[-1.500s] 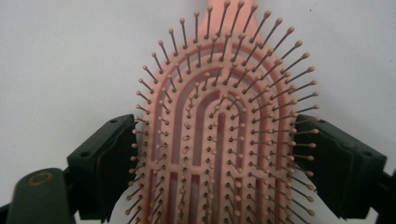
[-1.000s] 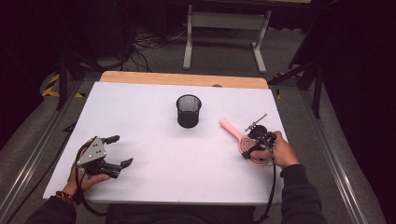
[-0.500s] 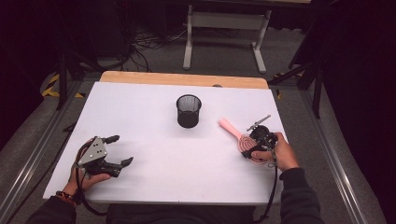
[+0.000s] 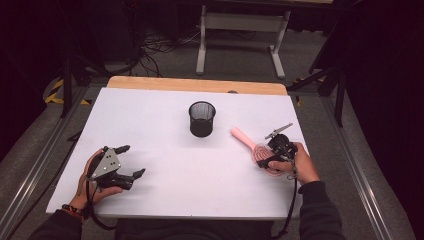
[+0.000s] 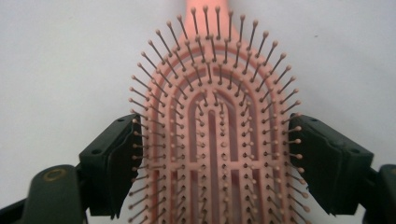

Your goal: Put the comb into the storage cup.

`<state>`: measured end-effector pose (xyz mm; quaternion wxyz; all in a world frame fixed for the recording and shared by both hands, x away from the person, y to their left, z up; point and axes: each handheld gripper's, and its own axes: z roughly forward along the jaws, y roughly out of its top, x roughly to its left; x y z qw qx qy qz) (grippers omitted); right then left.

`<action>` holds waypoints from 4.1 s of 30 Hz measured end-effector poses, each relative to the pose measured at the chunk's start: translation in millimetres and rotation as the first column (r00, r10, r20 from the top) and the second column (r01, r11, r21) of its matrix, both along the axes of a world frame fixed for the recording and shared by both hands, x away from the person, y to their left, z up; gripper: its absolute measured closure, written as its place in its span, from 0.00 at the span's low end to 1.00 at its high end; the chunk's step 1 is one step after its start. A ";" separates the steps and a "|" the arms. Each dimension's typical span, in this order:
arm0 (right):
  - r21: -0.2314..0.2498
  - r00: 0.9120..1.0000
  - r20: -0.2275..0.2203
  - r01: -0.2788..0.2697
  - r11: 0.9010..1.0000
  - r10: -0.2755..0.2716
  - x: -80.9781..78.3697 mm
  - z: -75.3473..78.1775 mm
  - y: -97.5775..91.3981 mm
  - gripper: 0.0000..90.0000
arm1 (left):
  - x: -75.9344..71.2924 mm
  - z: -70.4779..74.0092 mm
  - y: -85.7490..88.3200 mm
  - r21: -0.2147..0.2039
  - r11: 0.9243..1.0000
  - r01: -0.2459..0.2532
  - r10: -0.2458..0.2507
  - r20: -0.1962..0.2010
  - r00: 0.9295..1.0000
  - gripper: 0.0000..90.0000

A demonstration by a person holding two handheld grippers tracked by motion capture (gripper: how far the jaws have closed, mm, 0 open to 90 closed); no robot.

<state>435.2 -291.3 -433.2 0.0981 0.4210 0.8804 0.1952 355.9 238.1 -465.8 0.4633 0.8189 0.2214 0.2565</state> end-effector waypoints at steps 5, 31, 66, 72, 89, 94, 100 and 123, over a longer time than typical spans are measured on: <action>-0.037 1.000 -0.017 -0.002 0.999 0.002 4.3 -1.4 7.1 0.12 | 1.1 -0.4 0.4 -0.001 1.000 0.006 -0.006 -0.005 1.000 0.10; -0.056 0.998 -0.024 -0.053 0.997 0.052 5.2 6.0 17.4 0.22 | 1.7 -0.6 -31.5 0.185 0.983 0.012 -0.041 0.153 0.987 0.14; 0.092 0.942 0.037 -0.335 0.938 0.333 -21.9 13.2 150.5 0.22 | 2.9 -20.0 -176.8 0.568 0.819 -0.082 -0.304 0.551 0.777 0.40; 0.105 0.929 0.030 -0.370 0.923 0.369 -22.9 15.2 173.0 0.22 | 3.2 -21.0 -176.4 0.611 0.769 -0.187 -0.301 0.604 0.738 0.59; 0.095 0.921 0.021 -0.389 0.916 0.389 -23.5 19.3 183.4 0.22 | -4.1 -28.9 -181.9 0.662 0.691 -0.291 -0.370 0.669 0.644 0.88; 0.106 0.920 0.012 -0.391 0.914 0.392 -22.1 19.4 183.6 0.22 | -4.8 -30.0 -182.5 0.667 0.679 -0.308 -0.373 0.675 0.637 0.88; 0.136 0.927 0.020 -0.373 0.918 0.374 -21.3 17.2 180.8 0.21 | -4.2 -31.8 -183.2 0.660 0.675 -0.330 -0.369 0.690 0.623 0.89; 0.250 0.842 0.519 -0.314 0.916 0.147 -55.5 71.9 93.4 0.20 | 3.9 -25.5 -170.5 0.630 0.682 -0.371 -0.308 0.708 0.635 0.89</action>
